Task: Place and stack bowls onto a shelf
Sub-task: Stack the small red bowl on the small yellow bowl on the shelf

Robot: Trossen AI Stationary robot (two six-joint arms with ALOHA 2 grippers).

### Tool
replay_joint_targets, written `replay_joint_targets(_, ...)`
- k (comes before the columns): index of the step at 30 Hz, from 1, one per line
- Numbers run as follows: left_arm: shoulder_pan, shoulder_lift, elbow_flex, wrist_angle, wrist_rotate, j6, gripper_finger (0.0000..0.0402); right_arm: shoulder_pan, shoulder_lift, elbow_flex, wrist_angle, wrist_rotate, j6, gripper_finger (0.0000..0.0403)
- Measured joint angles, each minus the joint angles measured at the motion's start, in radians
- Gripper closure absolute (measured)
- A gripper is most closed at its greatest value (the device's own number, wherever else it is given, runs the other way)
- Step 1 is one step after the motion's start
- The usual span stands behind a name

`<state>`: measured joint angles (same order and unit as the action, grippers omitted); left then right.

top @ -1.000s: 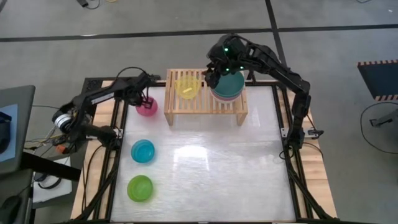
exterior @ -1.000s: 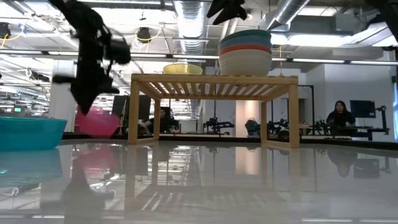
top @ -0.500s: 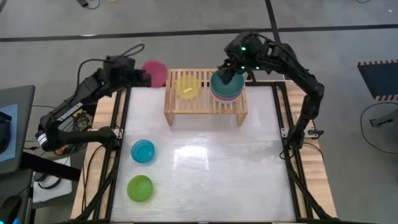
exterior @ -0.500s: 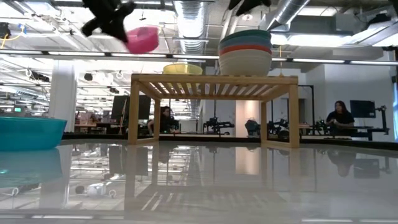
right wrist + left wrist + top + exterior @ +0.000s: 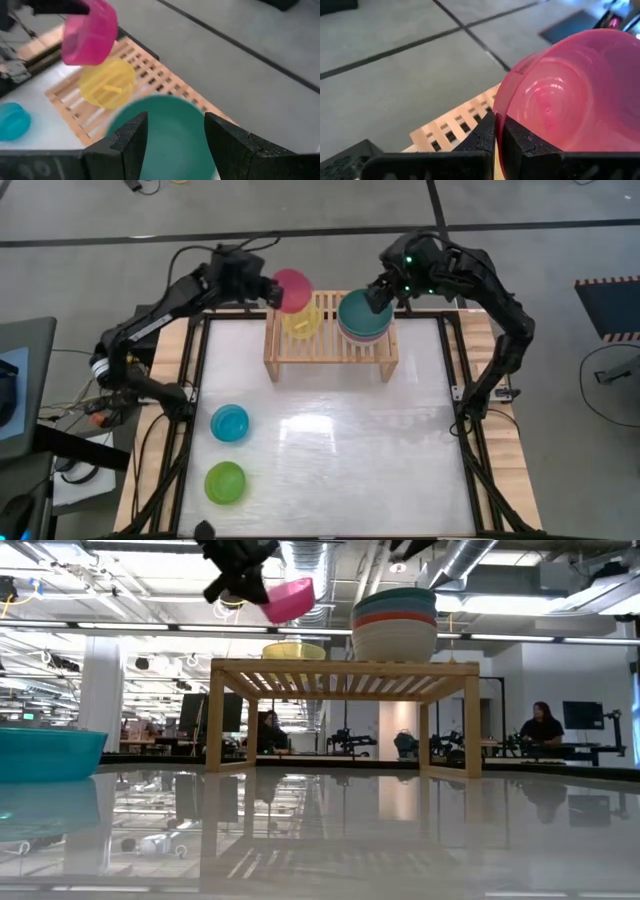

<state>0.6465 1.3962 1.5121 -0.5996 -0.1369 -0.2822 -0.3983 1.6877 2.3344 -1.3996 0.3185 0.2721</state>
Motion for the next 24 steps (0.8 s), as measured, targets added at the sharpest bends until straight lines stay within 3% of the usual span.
replay_joint_targets(8,-0.006,0.161,0.145,-0.199,0.037,0.054,0.0401,0.014,0.000,0.000,-0.040,0.028,0.037,0.0182)
replay_joint_targets(15,-0.007,0.198,0.151,-0.228,0.127,0.060,0.0401,0.014,-0.001,0.000,-0.048,0.029,0.037,0.0182)
replay_joint_targets(24,0.020,0.228,0.152,-0.274,0.134,0.080,0.0401,0.015,-0.001,0.000,-0.048,0.045,0.036,0.0182)
